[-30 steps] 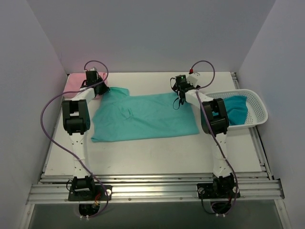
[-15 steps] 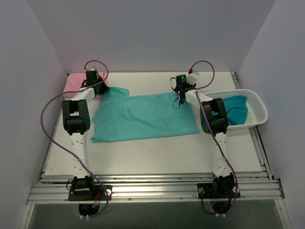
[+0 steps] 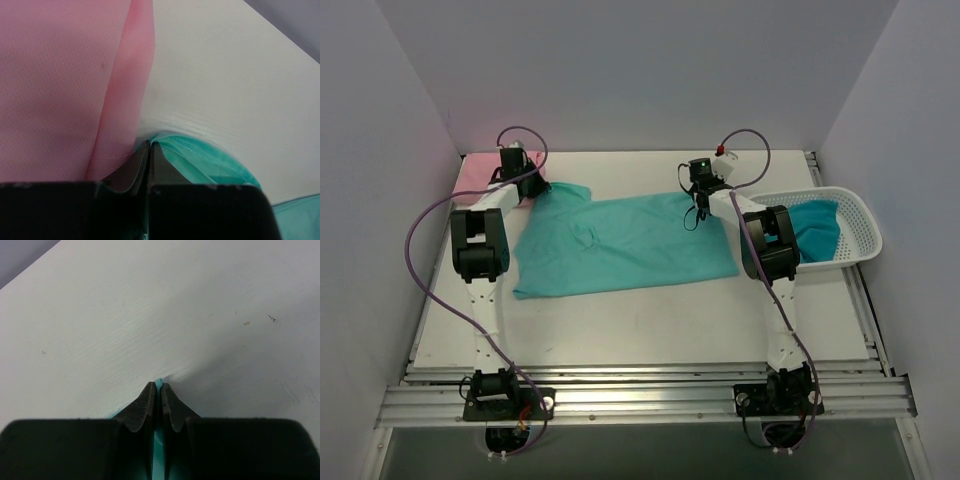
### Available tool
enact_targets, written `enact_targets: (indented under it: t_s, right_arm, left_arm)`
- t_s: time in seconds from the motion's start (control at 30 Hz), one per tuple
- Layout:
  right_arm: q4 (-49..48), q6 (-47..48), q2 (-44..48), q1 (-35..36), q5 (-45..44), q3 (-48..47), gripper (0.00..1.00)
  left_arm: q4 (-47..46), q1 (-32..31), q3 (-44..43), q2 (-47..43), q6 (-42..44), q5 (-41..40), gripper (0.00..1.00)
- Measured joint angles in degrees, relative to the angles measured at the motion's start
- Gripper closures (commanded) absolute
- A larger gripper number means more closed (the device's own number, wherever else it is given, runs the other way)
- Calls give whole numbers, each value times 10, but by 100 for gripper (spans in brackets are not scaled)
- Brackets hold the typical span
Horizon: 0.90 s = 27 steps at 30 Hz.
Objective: Fold and stack the t-shirts
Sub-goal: Fold the tshirt
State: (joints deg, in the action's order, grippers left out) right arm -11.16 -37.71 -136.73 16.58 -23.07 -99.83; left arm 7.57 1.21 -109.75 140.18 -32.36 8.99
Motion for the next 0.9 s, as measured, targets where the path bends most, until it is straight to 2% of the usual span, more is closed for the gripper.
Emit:
enact_targets:
  t_s: [0.6, 0.9]
  right_arm:
    - [-23, 1, 11, 0, 15, 24, 100]
    - [-12, 1, 52, 1, 31, 76, 100]
  left_arm:
    - [-8, 0, 2, -6, 1, 38, 98]
    - [-22, 0, 81, -92, 3, 45, 98]
